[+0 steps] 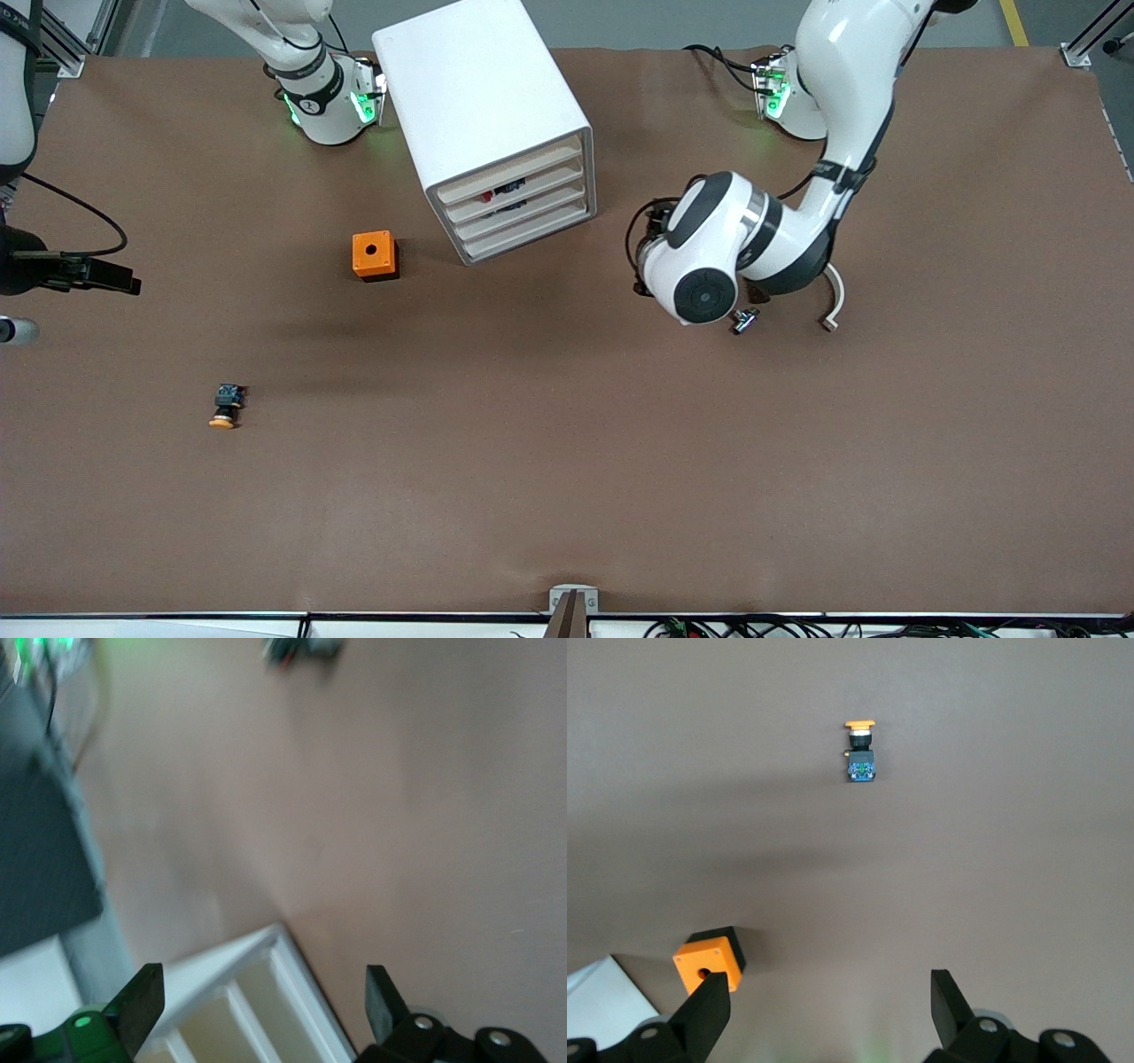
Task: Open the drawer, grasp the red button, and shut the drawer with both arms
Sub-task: 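Grasp the drawer handle with the left gripper, then pull the drawer open with the left gripper while the right gripper approaches, then reach the right gripper into the drawer and grasp the red button, then lift the red button out with the right gripper while the left gripper moves, then push the drawer shut with the left gripper while the right gripper lowers the button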
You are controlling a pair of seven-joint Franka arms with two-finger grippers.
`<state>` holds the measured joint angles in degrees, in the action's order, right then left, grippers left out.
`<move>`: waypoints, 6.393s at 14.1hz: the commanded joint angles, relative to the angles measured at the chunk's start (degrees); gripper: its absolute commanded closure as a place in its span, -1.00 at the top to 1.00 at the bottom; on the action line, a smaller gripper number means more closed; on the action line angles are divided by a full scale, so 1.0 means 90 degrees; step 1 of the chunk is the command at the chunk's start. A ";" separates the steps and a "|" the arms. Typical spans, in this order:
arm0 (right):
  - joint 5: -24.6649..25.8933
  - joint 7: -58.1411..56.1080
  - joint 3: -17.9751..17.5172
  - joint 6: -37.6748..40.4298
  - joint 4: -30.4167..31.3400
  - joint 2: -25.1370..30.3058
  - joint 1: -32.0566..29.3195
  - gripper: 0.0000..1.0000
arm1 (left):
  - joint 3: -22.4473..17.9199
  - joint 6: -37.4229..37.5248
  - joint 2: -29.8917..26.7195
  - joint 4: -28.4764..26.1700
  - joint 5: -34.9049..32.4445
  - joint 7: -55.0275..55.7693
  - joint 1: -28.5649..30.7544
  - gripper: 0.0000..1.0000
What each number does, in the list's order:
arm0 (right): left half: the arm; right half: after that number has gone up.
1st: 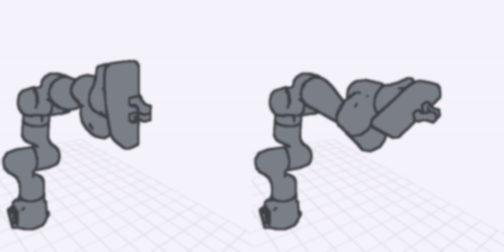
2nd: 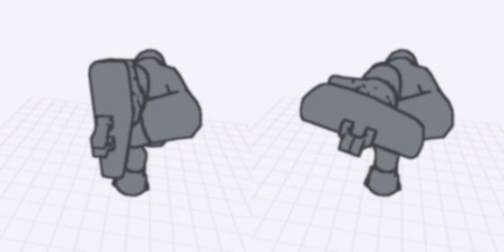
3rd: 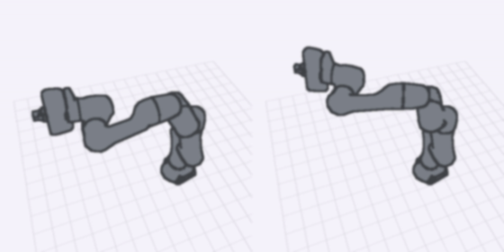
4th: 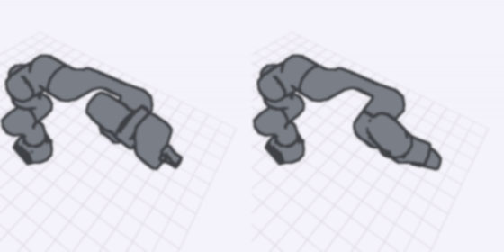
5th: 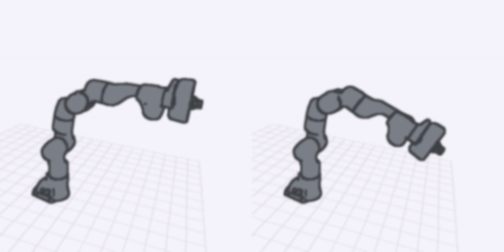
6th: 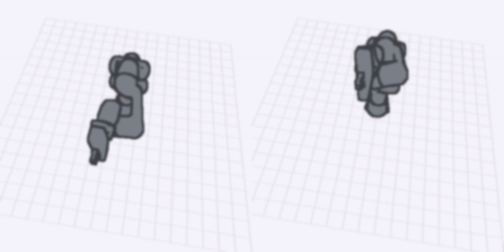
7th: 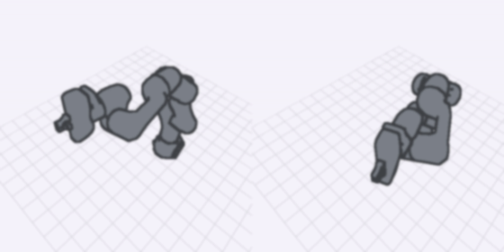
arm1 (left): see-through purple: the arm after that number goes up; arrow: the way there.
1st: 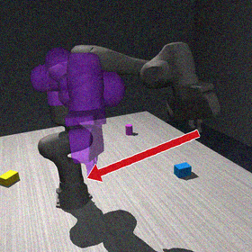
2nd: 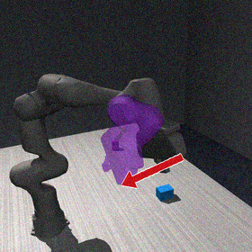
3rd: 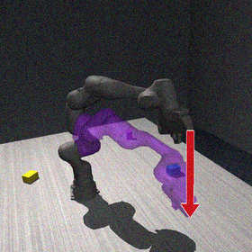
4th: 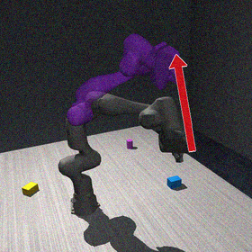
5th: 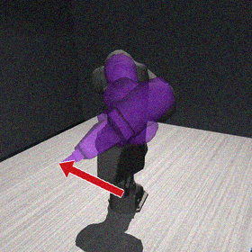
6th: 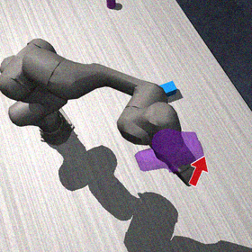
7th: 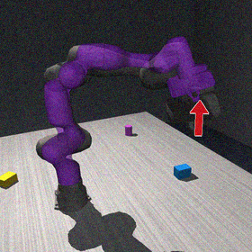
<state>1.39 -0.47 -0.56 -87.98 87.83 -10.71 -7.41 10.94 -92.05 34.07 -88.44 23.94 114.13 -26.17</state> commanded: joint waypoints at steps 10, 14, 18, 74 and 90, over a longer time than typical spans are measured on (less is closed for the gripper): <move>-0.0917 0.5023 -0.0055 0.0097 -0.0033 0.0057 0.1252 1.00 | -0.0034 0.0159 0.1116 0.0295 0.3052 0.2358 -0.0373 0.07; -0.0907 0.5354 -0.0065 0.0068 -0.0033 0.0057 0.1438 1.00 | -0.0044 0.0140 0.1263 0.0295 0.3277 0.2368 -0.0695 0.00; -0.0887 0.5607 -0.0055 0.0039 -0.0033 0.0057 0.1584 1.00 | -0.0034 0.0130 0.1322 0.0276 0.3277 0.2475 -0.0959 -0.09; -0.0125 0.7971 -0.0026 -0.1935 0.0514 -0.0773 0.4176 -1.00 | -0.0757 -0.1150 0.0814 0.1555 -0.1606 -0.4760 -0.0616 1.00; -0.0135 0.1412 -0.0006 -0.5400 0.2838 -0.1377 0.1097 -1.00 | 0.0013 -0.2614 0.0492 0.0540 -0.1556 -0.3248 -0.2297 1.00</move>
<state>0.71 15.17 0.50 -134.52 112.23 -22.38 4.19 9.47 -114.20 40.56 -80.97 10.52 82.03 -46.52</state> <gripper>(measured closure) 0.595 0.000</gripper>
